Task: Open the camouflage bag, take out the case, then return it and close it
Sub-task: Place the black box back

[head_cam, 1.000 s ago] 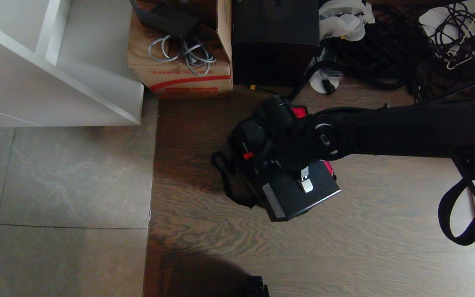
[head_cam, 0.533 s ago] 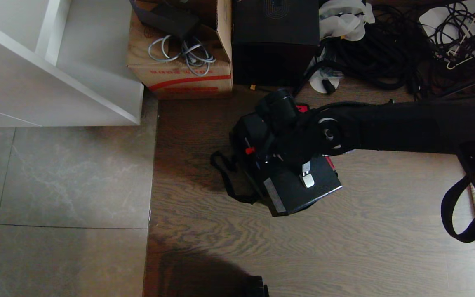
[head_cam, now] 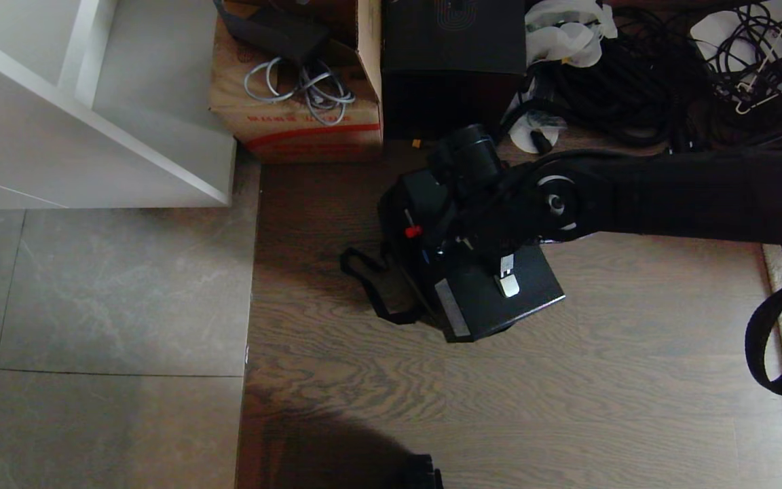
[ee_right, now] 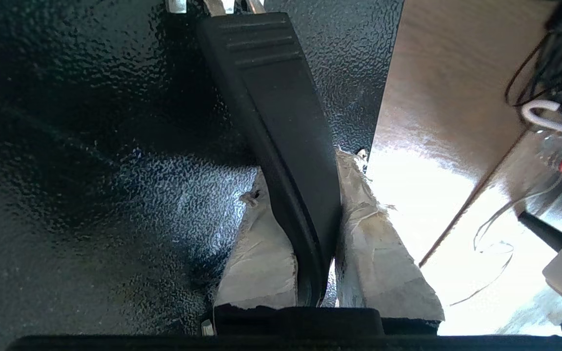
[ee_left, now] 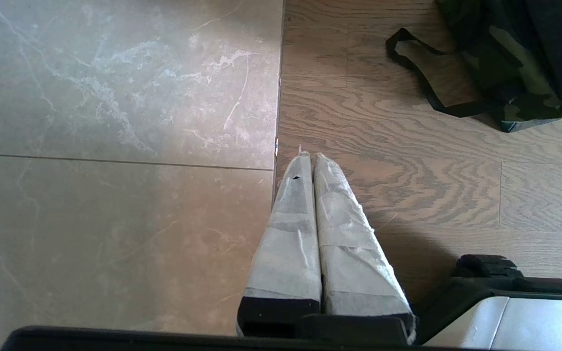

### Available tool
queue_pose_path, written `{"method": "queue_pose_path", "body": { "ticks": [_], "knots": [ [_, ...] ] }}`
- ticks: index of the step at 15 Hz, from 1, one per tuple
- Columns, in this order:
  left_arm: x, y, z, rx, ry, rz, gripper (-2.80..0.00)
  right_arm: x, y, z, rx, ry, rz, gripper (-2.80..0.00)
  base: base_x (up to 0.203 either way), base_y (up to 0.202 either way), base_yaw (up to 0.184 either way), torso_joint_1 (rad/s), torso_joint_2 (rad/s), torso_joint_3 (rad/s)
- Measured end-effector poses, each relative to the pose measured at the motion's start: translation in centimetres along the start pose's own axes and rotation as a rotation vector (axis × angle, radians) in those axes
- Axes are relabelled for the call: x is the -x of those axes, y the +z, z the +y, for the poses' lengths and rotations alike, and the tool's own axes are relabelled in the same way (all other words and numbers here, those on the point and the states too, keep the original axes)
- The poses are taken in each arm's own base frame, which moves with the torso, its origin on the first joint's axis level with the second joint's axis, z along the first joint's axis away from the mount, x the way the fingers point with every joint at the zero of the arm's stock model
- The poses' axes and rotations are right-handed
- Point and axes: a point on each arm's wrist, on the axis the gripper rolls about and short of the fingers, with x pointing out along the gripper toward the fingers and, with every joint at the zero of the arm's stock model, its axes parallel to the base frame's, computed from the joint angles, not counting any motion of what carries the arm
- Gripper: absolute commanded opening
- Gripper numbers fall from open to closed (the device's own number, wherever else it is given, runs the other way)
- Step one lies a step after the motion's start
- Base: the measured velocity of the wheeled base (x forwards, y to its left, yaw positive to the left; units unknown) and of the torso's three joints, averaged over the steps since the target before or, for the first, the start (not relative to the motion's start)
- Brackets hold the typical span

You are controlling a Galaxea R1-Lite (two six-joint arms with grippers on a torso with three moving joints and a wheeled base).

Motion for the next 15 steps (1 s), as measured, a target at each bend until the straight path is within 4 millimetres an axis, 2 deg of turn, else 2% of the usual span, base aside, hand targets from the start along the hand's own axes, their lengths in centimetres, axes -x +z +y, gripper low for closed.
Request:
{"method": "queue_pose_path", "body": {
  "ticks": [15],
  "knots": [
    [0.0,0.0,0.0,0.0,0.0,0.0,-2.8,0.8,0.8,-2.6,-0.008,-0.002,-0.011,-2.8,0.0,0.0,0.0,0.0,0.0,0.0]
  ]
}}
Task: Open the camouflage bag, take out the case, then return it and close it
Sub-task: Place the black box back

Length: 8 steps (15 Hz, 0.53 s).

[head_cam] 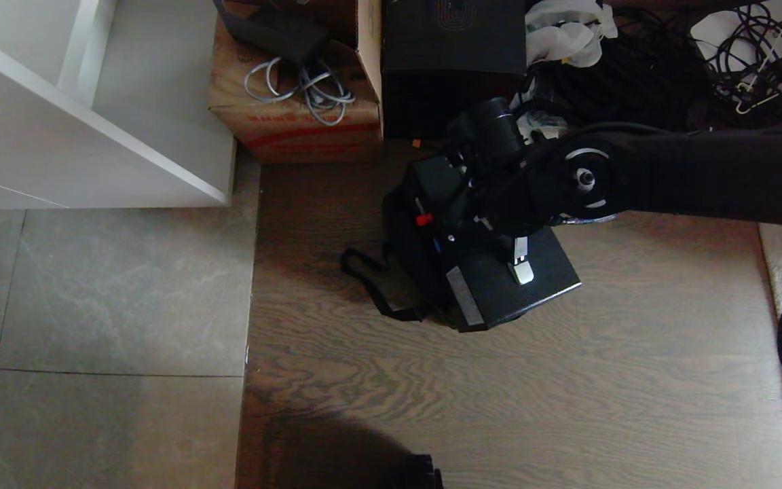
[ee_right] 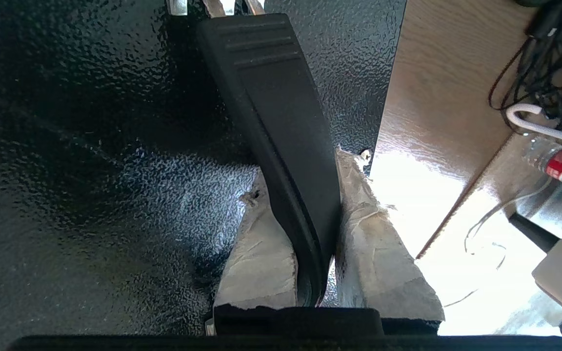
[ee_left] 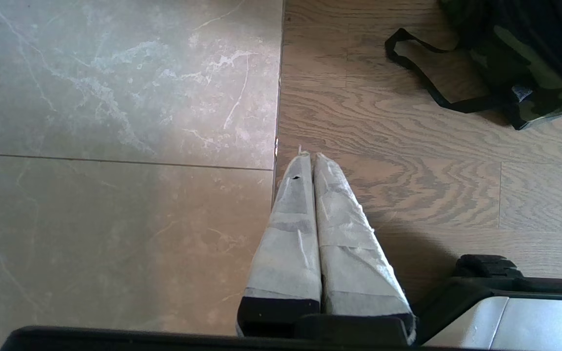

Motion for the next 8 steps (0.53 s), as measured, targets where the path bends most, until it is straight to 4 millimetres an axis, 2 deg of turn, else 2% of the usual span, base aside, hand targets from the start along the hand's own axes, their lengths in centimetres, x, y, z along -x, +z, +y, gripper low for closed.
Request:
{"method": "queue_pose_path", "body": {
  "ticks": [8],
  "knots": [
    [0.0,0.0,0.0,0.0,0.0,0.0,-2.8,0.89,0.45,-1.14,-0.022,-0.001,-0.018,-2.8,0.0,0.0,0.0,0.0,0.0,0.0]
  ]
}}
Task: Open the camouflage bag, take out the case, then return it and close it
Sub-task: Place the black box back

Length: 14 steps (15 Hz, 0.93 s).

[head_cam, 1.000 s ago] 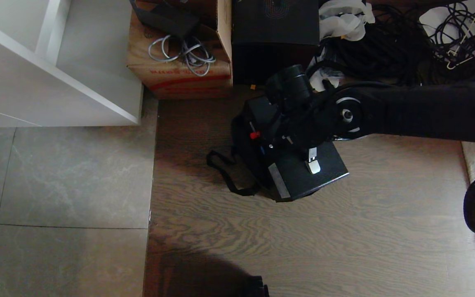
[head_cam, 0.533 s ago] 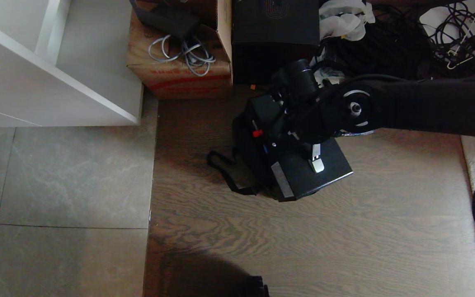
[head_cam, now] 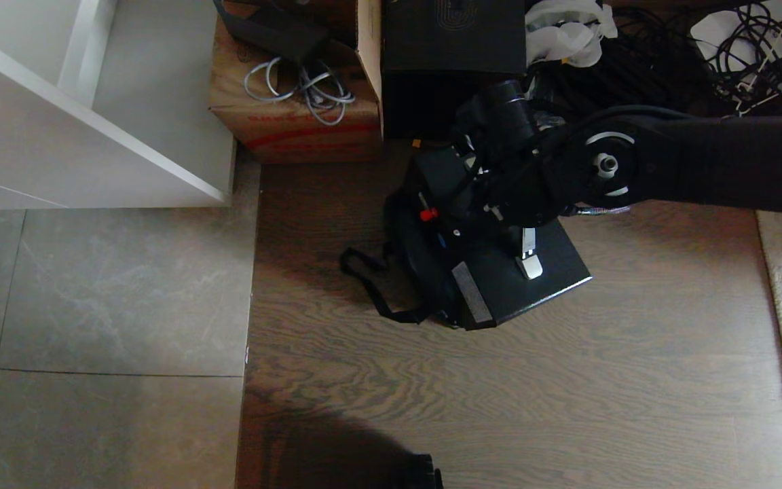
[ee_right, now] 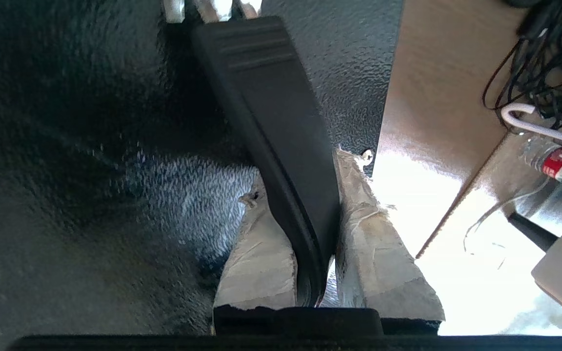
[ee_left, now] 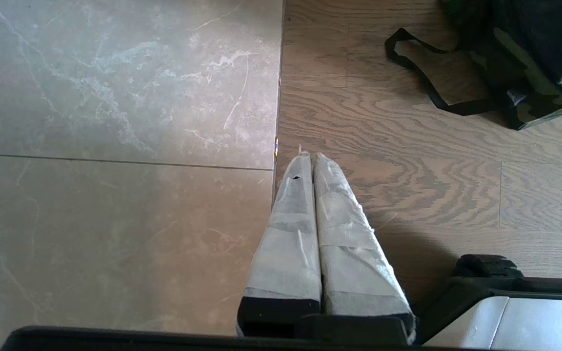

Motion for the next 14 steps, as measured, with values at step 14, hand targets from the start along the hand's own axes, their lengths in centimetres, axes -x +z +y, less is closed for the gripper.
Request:
{"method": "queue_pose_path", "body": {
  "ticks": [14],
  "knots": [
    [0.0,0.0,0.0,0.0,0.0,0.0,-2.8,-2.9,-1.2,3.8,0.01,-0.004,0.027,-2.8,0.0,0.0,0.0,0.0,0.0,0.0]
  ]
}}
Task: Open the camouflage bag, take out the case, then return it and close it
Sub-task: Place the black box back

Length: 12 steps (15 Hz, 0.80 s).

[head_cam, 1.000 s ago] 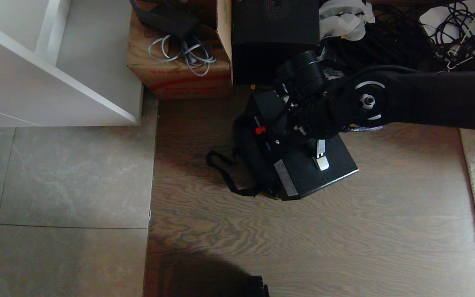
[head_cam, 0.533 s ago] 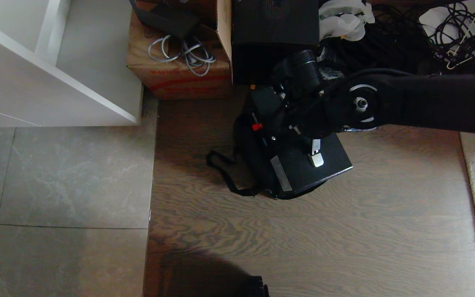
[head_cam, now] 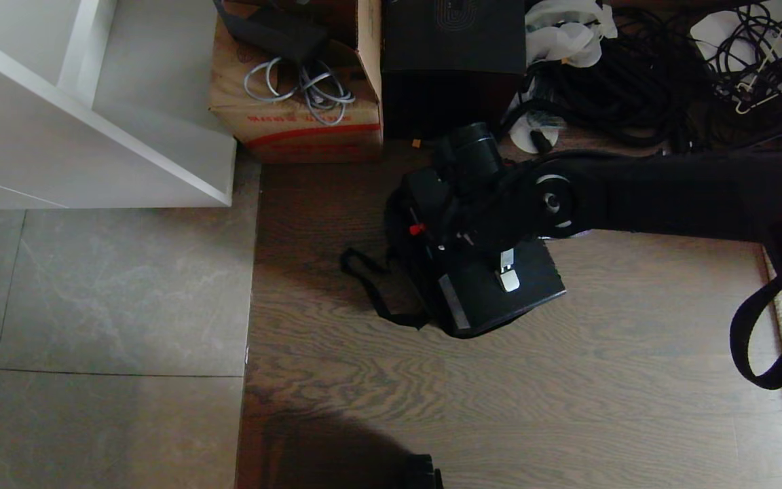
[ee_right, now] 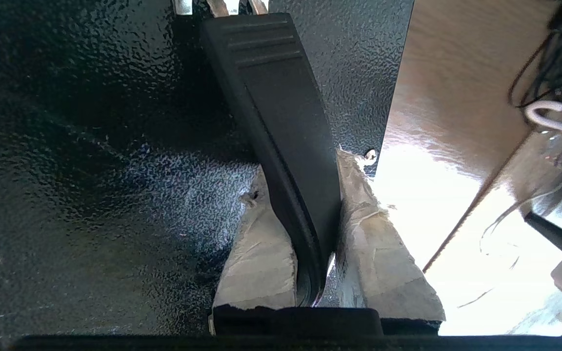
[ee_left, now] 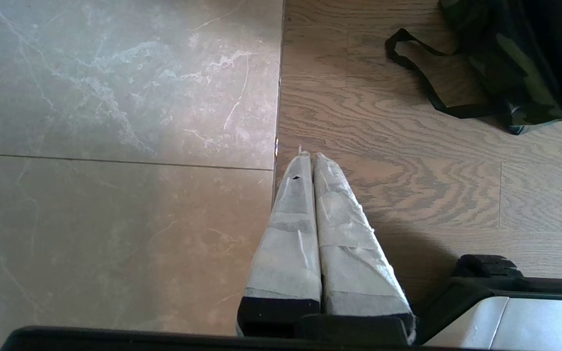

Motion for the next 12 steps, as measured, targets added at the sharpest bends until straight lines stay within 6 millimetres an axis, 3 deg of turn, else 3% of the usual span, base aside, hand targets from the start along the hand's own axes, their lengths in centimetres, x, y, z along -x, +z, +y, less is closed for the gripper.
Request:
{"method": "queue_pose_path", "body": {
  "ticks": [12],
  "knots": [
    [0.0,0.0,0.0,0.0,0.0,0.0,-2.8,-4.4,-2.5,4.2,0.036,-0.015,0.05,-2.8,0.0,0.0,0.0,0.0,0.0,0.0]
  ]
}}
